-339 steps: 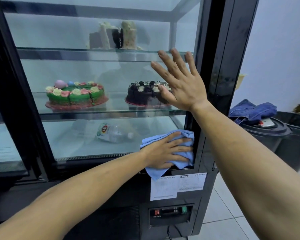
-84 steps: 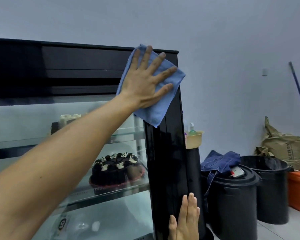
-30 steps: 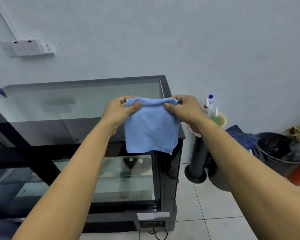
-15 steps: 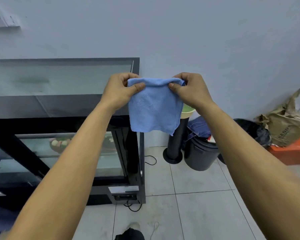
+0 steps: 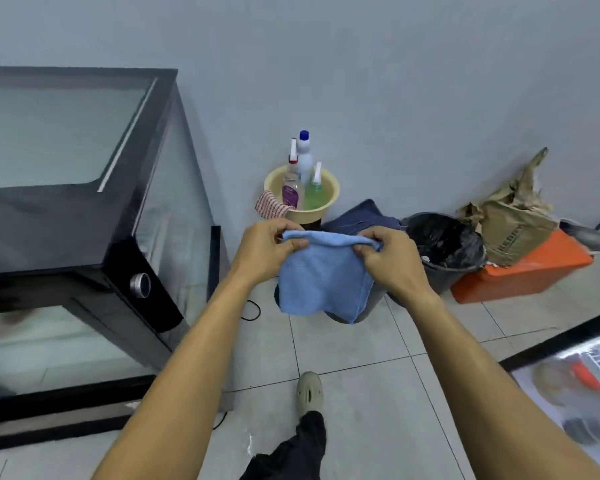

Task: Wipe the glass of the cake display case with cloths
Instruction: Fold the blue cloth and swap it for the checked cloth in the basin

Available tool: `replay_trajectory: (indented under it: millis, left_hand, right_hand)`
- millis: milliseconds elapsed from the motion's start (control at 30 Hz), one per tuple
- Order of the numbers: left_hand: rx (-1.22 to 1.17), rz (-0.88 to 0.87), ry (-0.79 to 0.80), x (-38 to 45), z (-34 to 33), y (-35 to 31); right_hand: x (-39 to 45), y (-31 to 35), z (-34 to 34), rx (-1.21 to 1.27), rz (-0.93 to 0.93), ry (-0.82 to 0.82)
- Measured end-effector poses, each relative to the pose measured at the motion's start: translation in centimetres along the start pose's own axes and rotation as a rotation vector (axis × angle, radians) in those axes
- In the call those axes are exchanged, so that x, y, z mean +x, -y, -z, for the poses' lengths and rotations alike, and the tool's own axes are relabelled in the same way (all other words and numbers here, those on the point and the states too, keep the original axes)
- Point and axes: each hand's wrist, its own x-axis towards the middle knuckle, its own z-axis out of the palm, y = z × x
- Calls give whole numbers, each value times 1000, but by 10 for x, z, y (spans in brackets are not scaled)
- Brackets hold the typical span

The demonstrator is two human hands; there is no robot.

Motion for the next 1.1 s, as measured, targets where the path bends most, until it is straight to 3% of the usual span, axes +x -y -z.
replay_trajectory:
  millis: [200, 367, 833, 967, 1100]
  left_hand:
    - [5, 105, 100, 127, -43, 55]
    - [35, 201, 92, 193, -55, 74]
    - [-19, 419, -105, 359, -82, 170]
    - [327, 419, -145, 367, -92, 197]
    - [707, 320, 29, 360, -77, 217]
  right_hand:
    - [136, -72, -32, 106, -98, 85]
    - [217, -93, -56, 153, -135, 146]
    - [422, -138, -133, 176, -262, 316]
    - [413, -168, -165, -101, -63, 342]
    - [383, -187, -189, -331, 281, 433]
